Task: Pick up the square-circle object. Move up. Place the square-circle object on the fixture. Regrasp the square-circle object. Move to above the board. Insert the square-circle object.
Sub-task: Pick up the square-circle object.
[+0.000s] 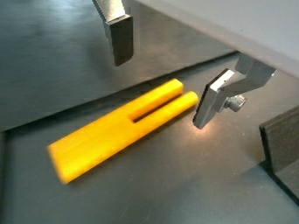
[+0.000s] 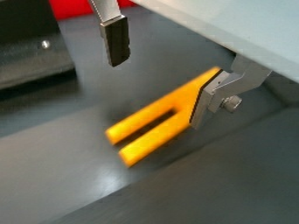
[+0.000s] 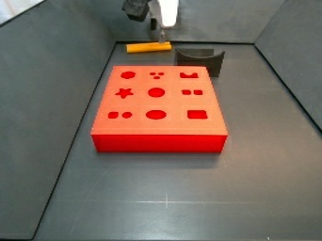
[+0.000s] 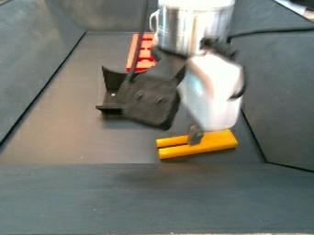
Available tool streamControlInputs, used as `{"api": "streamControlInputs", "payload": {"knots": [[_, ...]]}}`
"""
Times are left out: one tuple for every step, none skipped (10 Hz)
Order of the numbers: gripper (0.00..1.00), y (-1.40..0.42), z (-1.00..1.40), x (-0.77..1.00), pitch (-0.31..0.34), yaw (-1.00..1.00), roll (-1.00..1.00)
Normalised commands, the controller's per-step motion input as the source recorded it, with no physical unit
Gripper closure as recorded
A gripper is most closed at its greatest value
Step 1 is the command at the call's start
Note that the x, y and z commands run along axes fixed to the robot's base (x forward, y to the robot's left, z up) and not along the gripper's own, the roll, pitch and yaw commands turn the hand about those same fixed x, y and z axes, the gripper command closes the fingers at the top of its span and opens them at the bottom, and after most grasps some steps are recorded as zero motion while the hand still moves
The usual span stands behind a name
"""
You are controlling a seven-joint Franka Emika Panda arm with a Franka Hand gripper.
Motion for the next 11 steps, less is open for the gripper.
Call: {"api": "streamControlInputs", "payload": {"knots": [[0.00, 0.22, -0.36, 0.17, -0.236, -0.48, -0.28], [0.00, 0.14, -0.30, 0.10, -0.214, -0.43, -0.36], [0.00, 0.07, -0.17, 0.21, -0.259, -0.40, -0.44], [0.00, 0.05, -0.12, 0.30, -0.279, -0.35, -0.46], [0.00, 0.00, -0.27, 0.25, -0.220, -0.34, -0.40], [0.00, 0.00, -0.44, 0.33, -0.100, -0.40, -0.32], [0.00, 0.00, -0.40, 0.09, -0.057, -0.39, -0.22], [0.00, -0.02, -0.25, 0.00, -0.019, -0.29, -0.09], [0.00, 0.00, -0.17, 0.01, 0.000, -0.16, -0.06], [0.00, 0.00, -0.12, 0.05, 0.000, -0.06, -0.02], [0.00, -0.02, 0.00, 0.00, 0.000, 0.00, 0.01]]}}
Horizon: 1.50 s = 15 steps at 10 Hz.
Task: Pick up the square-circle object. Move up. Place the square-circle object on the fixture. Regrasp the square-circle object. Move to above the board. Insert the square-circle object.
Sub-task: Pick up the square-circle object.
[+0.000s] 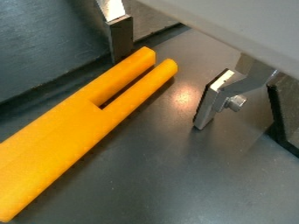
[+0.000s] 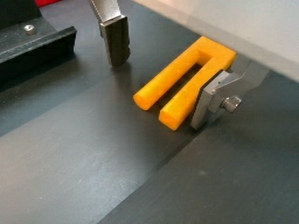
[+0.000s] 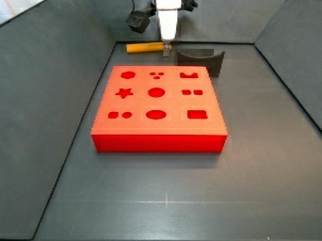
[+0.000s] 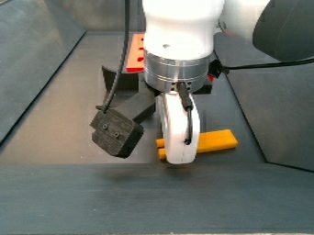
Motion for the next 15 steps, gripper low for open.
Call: {"api": "streamControlInputs", "payload": {"knots": [[0.00, 0.00, 0.00, -0.09, -0.054, -0.01, 0.00], [0.00, 0.00, -0.11, 0.00, 0.000, -0.01, 0.00], [0.00, 0.00, -0.10, 0.00, -0.023, 0.00, 0.00], [0.00, 0.00, 0.00, 0.00, 0.000, 0.00, 0.00], [1.00, 0.00, 0.00, 0.00, 0.000, 0.00, 0.00], [1.00, 0.00, 0.00, 0.00, 0.000, 0.00, 0.00], [1.00, 0.00, 0.00, 0.00, 0.000, 0.00, 0.00], [1.00, 0.00, 0.00, 0.00, 0.000, 0.00, 0.00], [1.00, 0.00, 0.00, 0.00, 0.000, 0.00, 0.00], [1.00, 0.00, 0.00, 0.00, 0.000, 0.00, 0.00], [1.00, 0.00, 0.00, 0.00, 0.000, 0.00, 0.00], [1.00, 0.00, 0.00, 0.00, 0.000, 0.00, 0.00], [1.00, 0.00, 0.00, 0.00, 0.000, 0.00, 0.00], [1.00, 0.00, 0.00, 0.00, 0.000, 0.00, 0.00], [1.00, 0.00, 0.00, 0.00, 0.000, 0.00, 0.00]]}}
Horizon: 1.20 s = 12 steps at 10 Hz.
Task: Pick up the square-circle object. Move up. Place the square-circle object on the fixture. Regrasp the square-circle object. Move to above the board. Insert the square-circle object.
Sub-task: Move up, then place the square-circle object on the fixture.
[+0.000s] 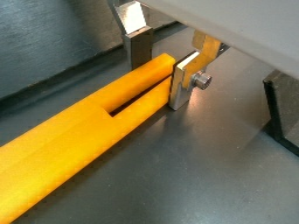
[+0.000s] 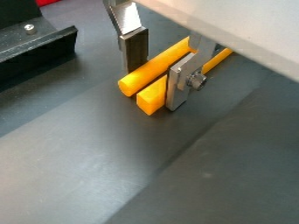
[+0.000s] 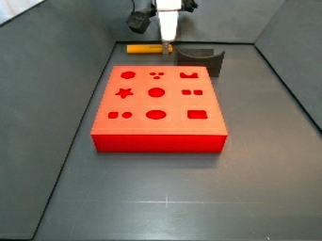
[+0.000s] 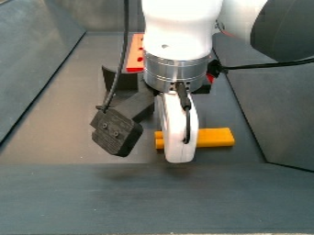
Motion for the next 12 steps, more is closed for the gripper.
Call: {"api": "streamControlInputs", "payload": {"knots": [[1.00, 0.00, 0.83, 0.00, 0.000, 0.00, 0.00], [1.00, -0.01, 0.82, 0.03, -0.003, 0.01, 0.00], [1.00, -0.02, 0.72, 0.00, 0.029, 0.00, 0.00], [1.00, -0.01, 0.54, 0.00, 0.076, 0.00, 0.01], [1.00, 0.00, 0.39, 0.00, 0.105, -0.01, 0.02], [1.00, 0.00, 0.25, 0.00, 0.123, -0.01, 0.04], [1.00, 0.00, 1.00, 0.00, 0.000, 0.00, 0.00], [1.00, 0.00, 1.00, 0.00, 0.008, 0.00, 0.01], [1.00, 0.00, 1.00, -0.02, 0.031, 0.00, 0.02], [1.00, 0.00, 1.00, -0.02, 0.046, 0.00, 0.03], [1.00, 0.00, 1.00, -0.02, 0.090, -0.01, 0.05], [1.00, -0.01, 1.00, -0.02, 0.108, -0.01, 0.06]]}}
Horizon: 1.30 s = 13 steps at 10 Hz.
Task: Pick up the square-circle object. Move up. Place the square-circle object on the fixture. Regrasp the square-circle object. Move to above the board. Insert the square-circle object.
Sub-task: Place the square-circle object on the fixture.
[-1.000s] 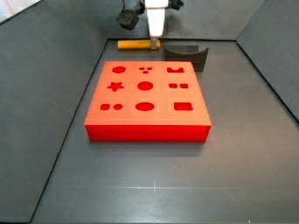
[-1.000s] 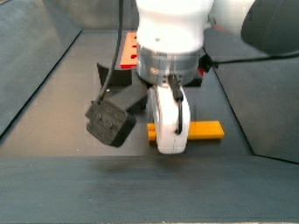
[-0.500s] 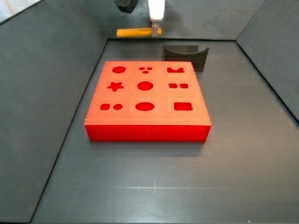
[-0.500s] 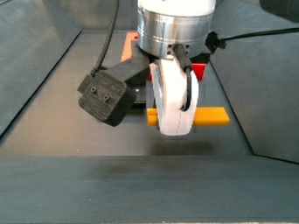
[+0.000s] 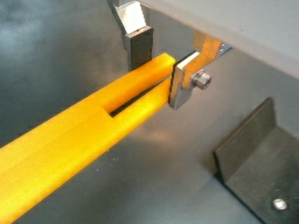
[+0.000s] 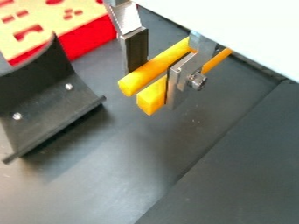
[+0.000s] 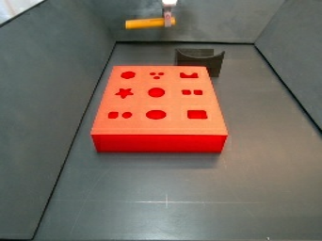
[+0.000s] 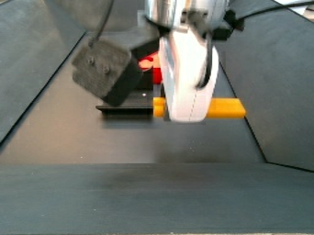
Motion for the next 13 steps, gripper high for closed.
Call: {"api": "streamControlInputs", "payload": {"knots": [[1.00, -0.01, 1.00, -0.02, 0.127, 0.00, 0.08], [1.00, -0.01, 1.00, -0.02, 0.133, 0.02, 0.09], [1.00, -0.01, 1.00, -0.02, 0.131, 0.03, 0.09], [1.00, -0.01, 0.96, -0.02, 0.131, 0.03, 0.09], [1.00, -0.01, 0.78, -0.02, 0.128, 0.03, 0.09], [1.00, -0.01, 0.65, -0.01, 0.126, 0.03, 0.08], [1.00, 0.00, 0.46, -0.01, 0.127, 0.03, 0.08], [1.00, 0.00, 0.32, 0.00, 0.130, 0.03, 0.07], [1.00, -0.84, 0.19, 1.00, -0.026, 1.00, -0.01], [1.00, -0.83, 0.14, 1.00, -0.024, 1.00, -0.01], [1.00, -0.76, 0.11, 1.00, -0.018, 1.00, -0.01], [1.00, -0.70, 0.11, 1.00, -0.016, 1.00, -0.01], [1.00, -0.57, 0.09, 1.00, -0.009, 1.00, -0.01]]}}
